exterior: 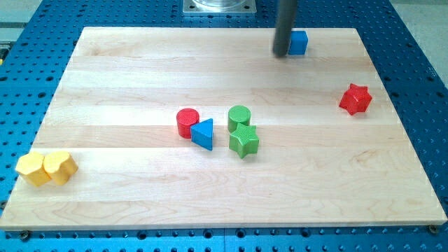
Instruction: Push the triangle into the cube
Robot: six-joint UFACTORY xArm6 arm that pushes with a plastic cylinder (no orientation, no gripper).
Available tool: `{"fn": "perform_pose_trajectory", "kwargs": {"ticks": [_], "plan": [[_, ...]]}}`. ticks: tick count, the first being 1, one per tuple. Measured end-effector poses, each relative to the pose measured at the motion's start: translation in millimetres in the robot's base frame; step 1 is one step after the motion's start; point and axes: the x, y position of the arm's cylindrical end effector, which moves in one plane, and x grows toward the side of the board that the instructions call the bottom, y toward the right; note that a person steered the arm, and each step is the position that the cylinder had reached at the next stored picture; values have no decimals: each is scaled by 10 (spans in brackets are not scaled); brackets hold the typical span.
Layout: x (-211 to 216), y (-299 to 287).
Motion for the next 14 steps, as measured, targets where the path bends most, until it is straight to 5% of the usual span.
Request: {"fn": "perform_pose_trajectory", "kwargs": {"ticks": [1, 3, 4, 5, 6, 9, 10, 12, 13, 14], "plan": [[275, 112], [2574, -497], [3059, -1592], [2746, -2130], [2150, -1408], [754, -707], [521, -940], [915, -1309], [564, -1649], [351, -762]]}}
